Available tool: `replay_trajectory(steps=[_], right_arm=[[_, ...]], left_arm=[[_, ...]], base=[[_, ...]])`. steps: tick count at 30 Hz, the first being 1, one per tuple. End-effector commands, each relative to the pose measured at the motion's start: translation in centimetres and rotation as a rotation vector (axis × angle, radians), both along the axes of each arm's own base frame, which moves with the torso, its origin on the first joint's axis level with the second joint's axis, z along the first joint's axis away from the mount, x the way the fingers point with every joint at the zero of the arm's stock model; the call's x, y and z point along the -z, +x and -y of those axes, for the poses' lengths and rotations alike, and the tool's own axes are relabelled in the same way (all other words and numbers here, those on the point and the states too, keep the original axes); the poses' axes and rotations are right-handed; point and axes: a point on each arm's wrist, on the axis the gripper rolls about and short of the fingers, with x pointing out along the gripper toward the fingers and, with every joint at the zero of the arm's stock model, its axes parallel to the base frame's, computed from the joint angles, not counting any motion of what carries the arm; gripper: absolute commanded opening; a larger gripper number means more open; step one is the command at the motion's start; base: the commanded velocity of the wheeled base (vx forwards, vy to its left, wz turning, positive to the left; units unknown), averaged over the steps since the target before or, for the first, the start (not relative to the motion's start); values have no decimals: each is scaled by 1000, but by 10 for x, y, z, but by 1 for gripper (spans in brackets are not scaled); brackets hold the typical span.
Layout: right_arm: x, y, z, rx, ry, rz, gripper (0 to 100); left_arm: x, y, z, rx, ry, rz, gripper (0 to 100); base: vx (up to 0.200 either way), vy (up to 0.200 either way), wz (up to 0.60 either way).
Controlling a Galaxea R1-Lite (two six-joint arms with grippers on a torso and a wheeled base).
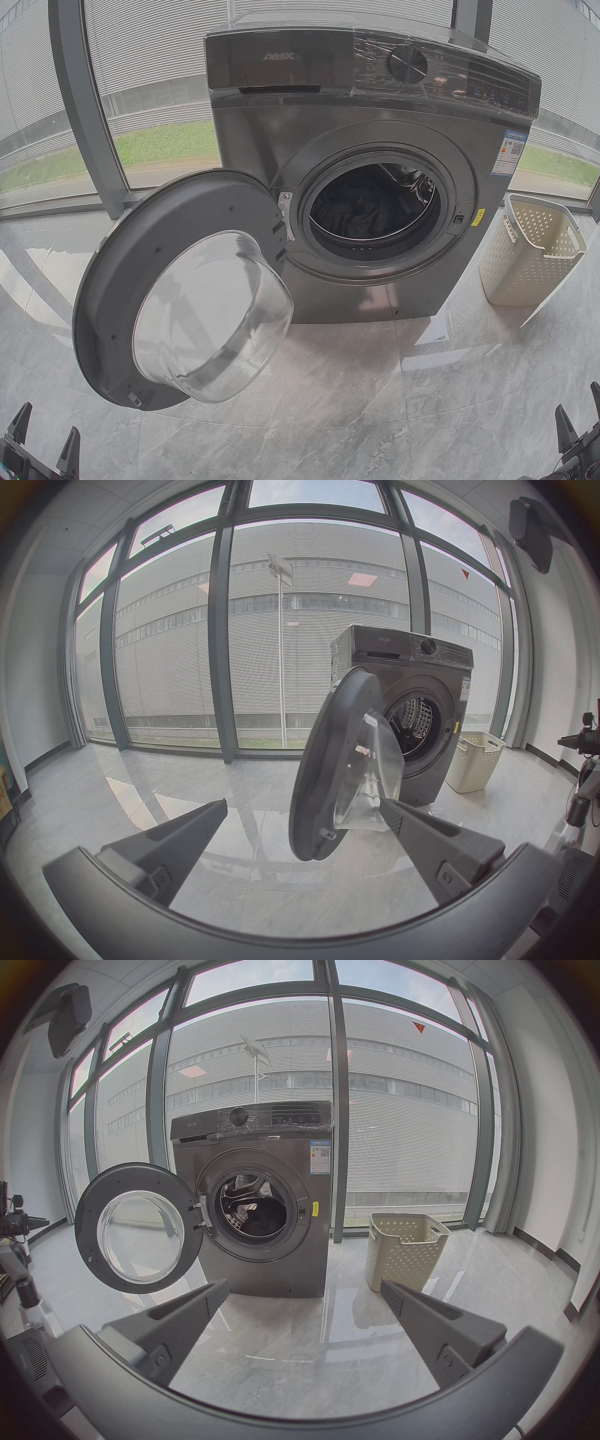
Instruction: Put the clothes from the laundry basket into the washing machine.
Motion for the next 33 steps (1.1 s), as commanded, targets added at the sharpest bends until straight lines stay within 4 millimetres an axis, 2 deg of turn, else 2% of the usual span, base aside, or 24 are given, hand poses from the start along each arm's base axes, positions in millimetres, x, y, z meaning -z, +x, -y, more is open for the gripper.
replay_trajectory(steps=[1,9,11,13,15,16,25,33], right_arm=[[5,0,0,-1,0,-3,100],[5,0,0,-1,0,-1,100],[5,0,0,-1,0,-3,100],[5,0,0,-1,0,-3,100],[5,0,0,-1,0,-3,100],[5,0,0,-2,0,-3,100],[5,0,0,-1,0,-3,100],[5,0,0,-1,0,-3,100]], left_arm=[[5,0,0,-1,3,-2,100],[5,0,0,-3,10,-1,100],[-11,-3,0,1,-13,87,100],[-38,-12,0,16,-13,173,100],[-46,-13,0,25,-14,149,100],[-53,-10,0,56,-14,96,100],[-57,19,1,214,-15,-132,100],[-76,53,6,232,-38,-198,100]], base=[[0,0,0],[0,0,0],[0,0,0],[0,0,0],[0,0,0],[0,0,0],[0,0,0],[0,0,0]])
